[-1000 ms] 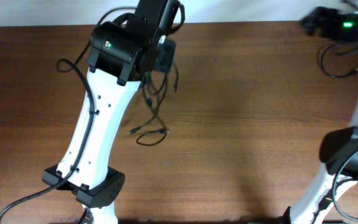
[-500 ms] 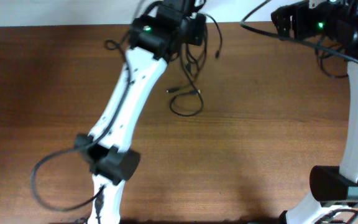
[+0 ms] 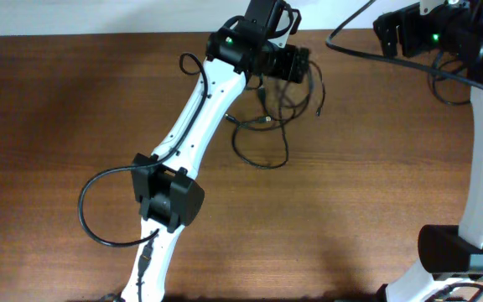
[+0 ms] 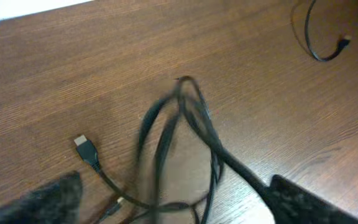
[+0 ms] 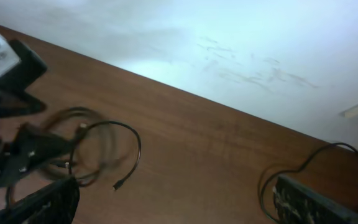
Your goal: Untangle cables
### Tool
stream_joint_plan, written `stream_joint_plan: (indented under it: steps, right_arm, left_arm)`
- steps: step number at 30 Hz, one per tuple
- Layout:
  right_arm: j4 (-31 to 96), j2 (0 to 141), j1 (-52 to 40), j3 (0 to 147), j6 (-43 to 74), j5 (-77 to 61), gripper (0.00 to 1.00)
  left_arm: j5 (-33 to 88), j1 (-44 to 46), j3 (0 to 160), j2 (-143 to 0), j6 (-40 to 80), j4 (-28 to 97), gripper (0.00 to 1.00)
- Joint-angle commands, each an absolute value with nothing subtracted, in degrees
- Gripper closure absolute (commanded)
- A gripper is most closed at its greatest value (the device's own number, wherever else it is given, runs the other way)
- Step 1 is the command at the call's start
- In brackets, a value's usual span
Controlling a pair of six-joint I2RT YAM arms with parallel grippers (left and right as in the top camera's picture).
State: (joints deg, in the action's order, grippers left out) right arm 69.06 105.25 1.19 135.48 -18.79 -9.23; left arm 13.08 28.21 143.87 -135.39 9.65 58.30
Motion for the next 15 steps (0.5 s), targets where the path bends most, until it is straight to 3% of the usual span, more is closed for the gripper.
stream_joint_plan:
  steps: [1, 8, 15]
  right_arm:
    - [69.6, 104.6, 1.2, 135.3, -19.0, -6.9, 0.01]
    - [70.2, 104.6, 1.1, 135.3, -17.8, -7.0, 0.01]
    - [70.5, 105.8, 1.1, 135.3, -15.8, -9.9, 0.01]
  left_arm:
    - [13.6, 27.4, 148.5, -130.2, 9.7, 59.1, 0.01]
    - [-4.4, 27.0, 149.2, -120.1, 9.7, 66.9, 0.01]
    - [-5.7, 26.1, 149.2, -117.5, 9.7, 72.1, 0.01]
